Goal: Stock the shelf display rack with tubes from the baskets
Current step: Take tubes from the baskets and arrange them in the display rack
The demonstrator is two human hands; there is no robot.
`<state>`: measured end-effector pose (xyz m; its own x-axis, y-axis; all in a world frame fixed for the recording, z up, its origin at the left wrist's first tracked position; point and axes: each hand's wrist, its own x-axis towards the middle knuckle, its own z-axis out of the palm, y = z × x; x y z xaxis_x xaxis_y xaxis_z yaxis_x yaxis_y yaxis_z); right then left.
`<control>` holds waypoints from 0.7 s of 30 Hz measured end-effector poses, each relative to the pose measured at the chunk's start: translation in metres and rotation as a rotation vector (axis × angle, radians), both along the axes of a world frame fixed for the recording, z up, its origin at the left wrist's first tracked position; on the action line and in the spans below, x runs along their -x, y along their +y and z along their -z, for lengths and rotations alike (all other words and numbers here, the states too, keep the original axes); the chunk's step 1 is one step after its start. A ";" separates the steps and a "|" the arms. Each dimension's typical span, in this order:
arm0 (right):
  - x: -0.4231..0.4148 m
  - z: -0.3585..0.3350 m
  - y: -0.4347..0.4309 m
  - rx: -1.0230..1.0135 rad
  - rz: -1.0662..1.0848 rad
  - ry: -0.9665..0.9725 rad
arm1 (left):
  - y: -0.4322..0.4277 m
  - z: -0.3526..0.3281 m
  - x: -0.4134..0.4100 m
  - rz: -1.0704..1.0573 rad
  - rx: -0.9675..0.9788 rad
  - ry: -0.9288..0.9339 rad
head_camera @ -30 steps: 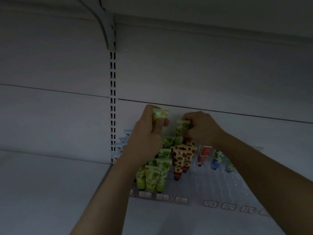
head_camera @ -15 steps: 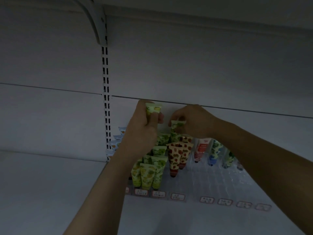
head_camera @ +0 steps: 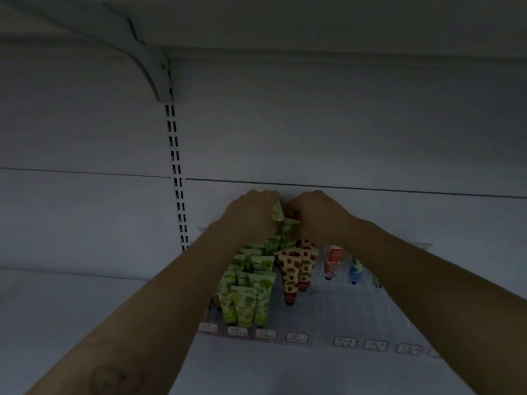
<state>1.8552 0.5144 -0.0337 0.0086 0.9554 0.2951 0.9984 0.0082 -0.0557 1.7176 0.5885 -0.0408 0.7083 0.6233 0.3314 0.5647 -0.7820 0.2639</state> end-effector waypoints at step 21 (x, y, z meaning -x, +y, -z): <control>-0.004 -0.001 -0.002 0.235 -0.114 0.122 | 0.010 0.004 -0.008 0.083 0.106 0.195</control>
